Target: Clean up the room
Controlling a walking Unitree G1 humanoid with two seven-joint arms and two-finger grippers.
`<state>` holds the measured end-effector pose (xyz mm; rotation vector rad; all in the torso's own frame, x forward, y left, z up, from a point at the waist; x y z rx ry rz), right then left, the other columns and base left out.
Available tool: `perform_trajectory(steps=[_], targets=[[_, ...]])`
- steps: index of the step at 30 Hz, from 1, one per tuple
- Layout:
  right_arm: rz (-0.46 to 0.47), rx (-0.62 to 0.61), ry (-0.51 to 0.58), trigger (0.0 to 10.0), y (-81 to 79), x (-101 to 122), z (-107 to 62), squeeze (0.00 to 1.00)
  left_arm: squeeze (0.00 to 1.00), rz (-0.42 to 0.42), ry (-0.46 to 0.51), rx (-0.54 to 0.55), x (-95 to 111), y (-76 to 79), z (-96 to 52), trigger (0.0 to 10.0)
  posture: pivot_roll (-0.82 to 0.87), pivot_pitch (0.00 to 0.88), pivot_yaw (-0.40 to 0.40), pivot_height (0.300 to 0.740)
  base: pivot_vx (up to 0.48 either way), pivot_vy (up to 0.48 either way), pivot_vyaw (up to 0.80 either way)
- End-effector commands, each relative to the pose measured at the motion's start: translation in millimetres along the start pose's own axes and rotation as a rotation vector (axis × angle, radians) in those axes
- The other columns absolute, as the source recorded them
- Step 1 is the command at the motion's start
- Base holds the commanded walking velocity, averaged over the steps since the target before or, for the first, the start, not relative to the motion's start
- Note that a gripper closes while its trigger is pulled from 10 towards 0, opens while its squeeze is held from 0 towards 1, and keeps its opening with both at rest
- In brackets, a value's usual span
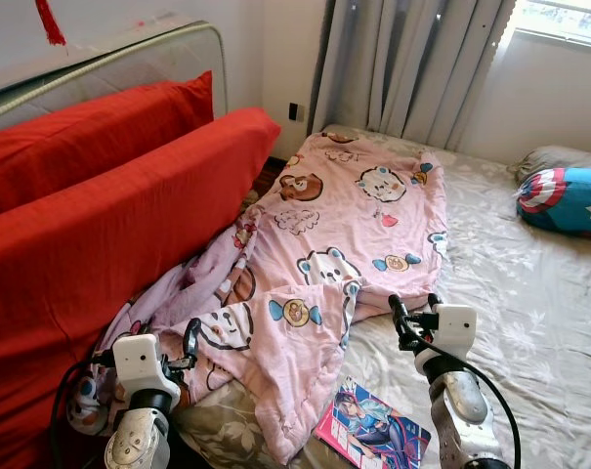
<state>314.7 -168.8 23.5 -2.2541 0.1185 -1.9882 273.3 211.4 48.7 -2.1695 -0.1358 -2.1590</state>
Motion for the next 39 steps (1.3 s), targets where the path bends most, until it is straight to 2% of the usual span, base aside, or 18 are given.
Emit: perform_trajectory(steps=[1,6,9,16,26,31,39], targets=[[-0.016,-0.003,-0.002,10.0,-0.5,2,0.4,0.0,0.0,-0.002,-0.002,-0.014,2,4.3,-0.1,10.0,0.07,0.0,-0.1,0.725,0.0,0.0,0.0],[-0.013,0.001,-0.001,10.0,-3.1,-1,-6.4,0.0,0.0,0.002,-0.021,-0.019,-2,4.4,-4.6,10.0,0.07,0.0,-0.095,0.685,0.0,0.0,0.0],[-0.011,0.021,0.013,10.0,-7.4,3,-4.0,0.0,0.0,0.0,-0.025,-0.024,0,7.6,1.1,10.0,0.07,0.0,-0.098,0.685,0.0,0.0,0.0],[-0.015,0.019,0.019,10.0,-8.7,8,-0.8,0.0,0.0,-0.005,-0.018,-0.03,3,10.0,2.3,10.0,0.06,0.0,-0.102,0.685,0.0,0.0,0.0],[-0.028,0.004,-0.033,10.0,-7.3,-1,-2.0,0.0,0.0,-0.006,-0.027,-0.031,2,10.9,1.1,10.0,0.06,0.0,-0.101,0.685,0.0,0.0,0.0],[-0.008,0.01,-0.033,10.0,-9.3,-1,-1.5,0.0,0.0,-0.003,-0.026,-0.032,3,10.9,2.6,10.0,0.07,0.0,-0.104,0.65,0.0,0.0,0.0],[0.004,-0.006,-0.03,10.0,-6.8,-2,-2.4,0.0,0.0,-0.008,-0.034,-0.036,0,15.0,0.7,10.0,0.06,0.0,-0.106,0.65,0.0,0.0,0.0]])
Point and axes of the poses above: a point about 5 cm out from each wrist's last joint towards the gripper, its own z axis pointing out of the wrist towards the gripper, its own x axis along the axis of the wrist's last joint, y = z × x, the point moved 3 cm from there along z, pointing out of the wrist towards the gripper, and after that the axes turned 3 degrees about z, right-handed, at the moved point
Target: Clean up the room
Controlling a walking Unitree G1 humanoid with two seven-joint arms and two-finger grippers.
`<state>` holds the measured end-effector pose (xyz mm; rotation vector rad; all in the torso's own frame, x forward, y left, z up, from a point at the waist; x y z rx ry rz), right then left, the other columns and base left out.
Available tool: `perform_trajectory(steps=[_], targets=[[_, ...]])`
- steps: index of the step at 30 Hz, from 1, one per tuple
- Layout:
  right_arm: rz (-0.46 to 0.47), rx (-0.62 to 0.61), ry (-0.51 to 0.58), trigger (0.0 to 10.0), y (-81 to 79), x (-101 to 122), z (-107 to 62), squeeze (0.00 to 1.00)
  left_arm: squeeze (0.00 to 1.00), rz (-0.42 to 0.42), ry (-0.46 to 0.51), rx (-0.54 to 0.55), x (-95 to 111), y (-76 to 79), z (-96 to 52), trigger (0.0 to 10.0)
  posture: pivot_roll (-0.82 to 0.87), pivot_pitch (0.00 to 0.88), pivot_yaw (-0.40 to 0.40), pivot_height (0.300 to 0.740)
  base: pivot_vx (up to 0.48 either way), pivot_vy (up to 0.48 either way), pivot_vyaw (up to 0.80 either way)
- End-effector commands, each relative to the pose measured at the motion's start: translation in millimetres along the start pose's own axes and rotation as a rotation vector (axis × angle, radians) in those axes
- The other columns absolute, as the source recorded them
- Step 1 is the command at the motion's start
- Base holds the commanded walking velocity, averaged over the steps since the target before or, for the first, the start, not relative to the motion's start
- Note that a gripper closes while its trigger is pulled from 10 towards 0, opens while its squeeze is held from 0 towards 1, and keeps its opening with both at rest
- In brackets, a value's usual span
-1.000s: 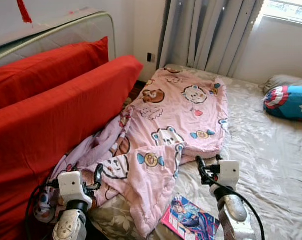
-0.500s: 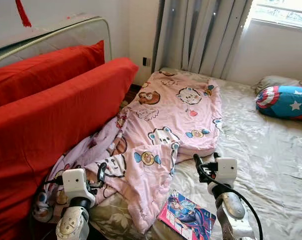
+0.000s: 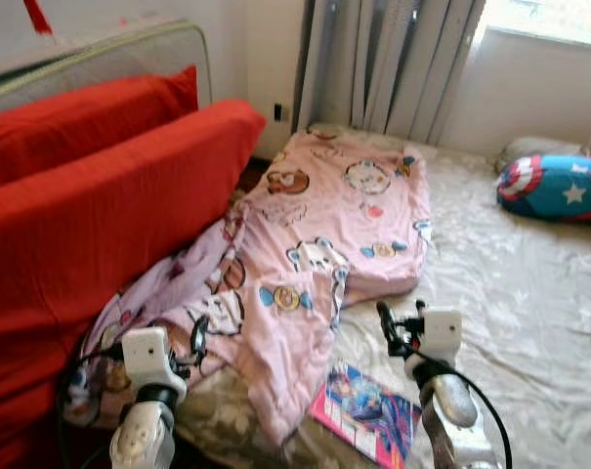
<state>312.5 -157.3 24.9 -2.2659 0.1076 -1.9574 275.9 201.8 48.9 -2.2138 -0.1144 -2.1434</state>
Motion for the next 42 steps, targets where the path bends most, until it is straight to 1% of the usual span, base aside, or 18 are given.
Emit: perform_trajectory(steps=[1,12,27,29,32,33,36,42], targets=[[0.001,-0.018,-0.008,10.0,5.1,-1,-0.6,0.0,0.0,-0.007,-0.006,-0.013,0,5.7,-0.8,10.0,0.06,0.0,-0.106,0.65,0.0,0.0,0.0],[0.0,-0.009,-0.022,10.0,4.3,-4,-0.9,0.0,0.0,-0.006,-0.015,-0.01,-1,5.3,-2.4,10.0,0.06,0.0,-0.112,0.65,0.0,0.0,0.0],[0.002,-0.001,-0.039,10.0,2.9,-8,-1.2,0.0,0.0,-0.001,-0.021,-0.025,-2,9.4,-3.1,10.0,0.06,0.0,-0.11,0.65,0.0,0.0,0.0],[-0.003,-0.008,-0.071,10.0,3.2,-13,-1.8,0.0,0.0,0.001,-0.025,-0.027,-2,9.6,-3.6,10.0,0.06,0.0,-0.109,0.65,0.0,0.0,0.0],[-0.004,-0.008,-0.078,10.0,2.7,-14,-1.9,0.0,0.0,0.002,-0.026,-0.027,-3,9.7,-3.9,10.0,0.06,0.0,-0.109,0.645,0.0,0.0,0.0],[-0.004,-0.005,-0.073,10.0,1.9,-15,-2.2,0.0,0.0,0.002,-0.027,-0.03,-3,10.4,-4.2,10.0,0.06,0.0,-0.109,0.635,0.0,0.0,0.0],[0.0,-0.004,-0.052,10.0,1.5,-13,-3.0,0.0,0.0,0.005,-0.031,-0.032,-3,11.3,-4.3,10.0,0.07,0.0,-0.109,0.635,0.0,0.0,0.0],[0.003,-0.01,-0.042,10.0,2.2,-10,-2.6,0.0,0.0,0.005,-0.03,-0.033,-3,11.4,-4.4,10.0,0.07,0.0,-0.109,0.635,0.0,0.0,0.0]])
Point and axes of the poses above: a point about 5 cm out from each wrist's last joint towards the gripper, its own z axis pointing out of the wrist towards the gripper, its own x axis along the axis of the wrist's last joint, y = z × x, the point moved 3 cm from there along z, pointing out of the wrist towards the gripper, and after that the axes turned 3 degrees about z, right-handed, at the moved point
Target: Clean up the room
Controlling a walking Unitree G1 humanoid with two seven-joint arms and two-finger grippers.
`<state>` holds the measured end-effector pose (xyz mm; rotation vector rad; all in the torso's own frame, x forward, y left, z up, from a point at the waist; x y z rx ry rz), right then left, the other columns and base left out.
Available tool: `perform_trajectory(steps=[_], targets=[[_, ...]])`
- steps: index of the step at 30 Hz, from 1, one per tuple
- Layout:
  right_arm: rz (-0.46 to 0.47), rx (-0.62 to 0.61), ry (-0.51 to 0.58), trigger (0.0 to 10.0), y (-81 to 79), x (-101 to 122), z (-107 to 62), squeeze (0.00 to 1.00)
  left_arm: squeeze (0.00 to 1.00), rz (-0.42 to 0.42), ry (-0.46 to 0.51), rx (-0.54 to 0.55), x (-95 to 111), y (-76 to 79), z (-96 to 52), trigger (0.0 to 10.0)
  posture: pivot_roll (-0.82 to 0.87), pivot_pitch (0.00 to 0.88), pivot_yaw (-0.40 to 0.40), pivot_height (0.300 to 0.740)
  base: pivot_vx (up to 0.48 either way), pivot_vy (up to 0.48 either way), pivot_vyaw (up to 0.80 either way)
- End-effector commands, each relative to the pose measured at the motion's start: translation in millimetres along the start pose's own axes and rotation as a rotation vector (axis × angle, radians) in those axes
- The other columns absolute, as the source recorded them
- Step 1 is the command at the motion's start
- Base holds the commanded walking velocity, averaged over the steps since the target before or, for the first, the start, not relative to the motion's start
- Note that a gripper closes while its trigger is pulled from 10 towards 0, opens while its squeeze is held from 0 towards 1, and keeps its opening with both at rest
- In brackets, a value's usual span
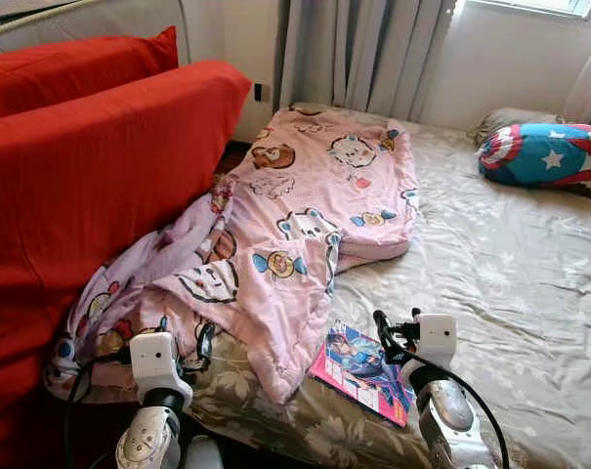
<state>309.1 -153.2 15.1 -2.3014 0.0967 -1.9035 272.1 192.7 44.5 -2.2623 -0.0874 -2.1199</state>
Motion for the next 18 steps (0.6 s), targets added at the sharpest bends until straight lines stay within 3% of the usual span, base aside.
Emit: perform_trajectory(steps=[1,18], targets=[[0.002,-0.017,0.001,10.0,4.8,0.2,-0.9,0.0,0.0,0.004,0.002,-0.008,1.1,2.7,0.0,10.0,0.07,0.0,-0.109,0.635,0.0,0.0,0.0],[-0.003,-0.015,-0.027,10.0,3.6,-4.7,-0.4,0.0,0.0,0.003,-0.007,-0.007,-1.1,0.9,-0.4,10.0,0.07,0.0,-0.109,0.63,0.0,0.0,0.0]])
Point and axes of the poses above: a point about 5 cm out from each wrist's last joint towards the gripper, its own z axis pointing out of the wrist towards the gripper, its own x axis along the axis of the wrist's last joint, y = z × x, the point moved 3 cm from there along z, pointing out of the wrist towards the gripper, and after that the axes turned 3 degrees about z, right-handed, at the moved point
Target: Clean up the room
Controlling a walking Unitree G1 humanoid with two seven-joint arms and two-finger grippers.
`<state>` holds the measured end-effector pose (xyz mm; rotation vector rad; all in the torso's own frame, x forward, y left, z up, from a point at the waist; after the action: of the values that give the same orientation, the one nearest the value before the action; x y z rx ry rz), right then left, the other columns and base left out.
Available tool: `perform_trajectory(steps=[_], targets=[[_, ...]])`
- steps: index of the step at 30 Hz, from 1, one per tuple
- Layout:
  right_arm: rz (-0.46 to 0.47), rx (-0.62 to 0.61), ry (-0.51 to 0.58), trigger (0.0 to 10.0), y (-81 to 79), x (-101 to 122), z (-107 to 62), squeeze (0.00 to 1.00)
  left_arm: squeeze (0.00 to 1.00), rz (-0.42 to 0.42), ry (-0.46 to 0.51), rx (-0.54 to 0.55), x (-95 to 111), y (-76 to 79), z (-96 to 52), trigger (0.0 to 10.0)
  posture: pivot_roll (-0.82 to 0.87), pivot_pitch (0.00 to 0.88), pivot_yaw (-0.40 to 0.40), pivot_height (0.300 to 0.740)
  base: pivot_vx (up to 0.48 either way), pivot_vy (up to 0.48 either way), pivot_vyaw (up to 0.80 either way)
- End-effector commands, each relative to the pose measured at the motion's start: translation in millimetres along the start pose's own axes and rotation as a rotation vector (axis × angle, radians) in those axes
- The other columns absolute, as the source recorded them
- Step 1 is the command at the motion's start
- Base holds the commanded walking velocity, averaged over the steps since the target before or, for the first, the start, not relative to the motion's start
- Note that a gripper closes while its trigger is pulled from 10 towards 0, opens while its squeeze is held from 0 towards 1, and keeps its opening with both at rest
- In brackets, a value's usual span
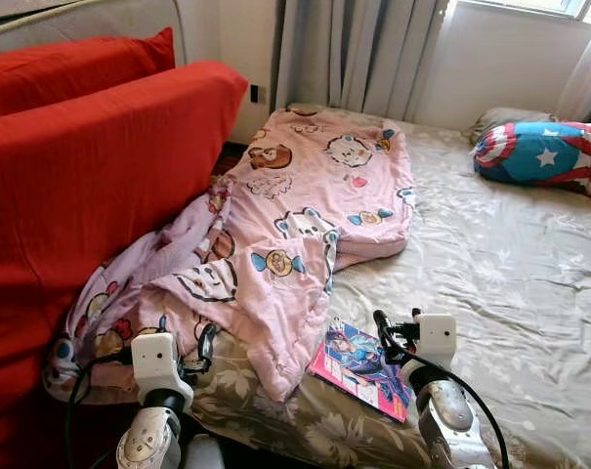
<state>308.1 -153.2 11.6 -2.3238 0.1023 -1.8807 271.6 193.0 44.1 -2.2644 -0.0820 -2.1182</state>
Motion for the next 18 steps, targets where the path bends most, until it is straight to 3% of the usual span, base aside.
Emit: perform_trajectory(steps=[1,13,18], targets=[[-0.004,-0.009,-0.006,10.0,3.1,-1.2,0.1,0.0,0.0,0.0,-0.005,-0.005,-0.7,1.3,0.0,10.0,0.07,0.0,-0.109,0.63,0.0,0.0,0.0],[-0.006,-0.011,-0.018,10.0,3.0,-3.3,0.0,0.0,0.0,0.002,0.003,-0.002,1.5,0.7,0.1,10.0,0.07,0.0,-0.108,0.63,0.0,0.0,0.0],[-0.001,-0.002,0.002,10.0,0.7,-1.2,-0.1,0.0,0.0,0.005,0.001,-0.002,1.1,-0.3,0.0,10.0,0.07,0.0,-0.107,0.605,0.0,0.0,0.0]])
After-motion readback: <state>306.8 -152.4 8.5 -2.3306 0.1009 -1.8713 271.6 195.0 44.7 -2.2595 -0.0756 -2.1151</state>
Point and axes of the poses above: a point about 5 cm out from each wrist's last joint towards the gripper, its own z axis pointing out of the wrist towards the gripper, its own x axis along the axis of the wrist's last joint, y = z × x, the point moved 3 cm from there along z, pointing out of the wrist towards the gripper, and after that the axes turned 3 degrees about z, right-handed, at the moved point
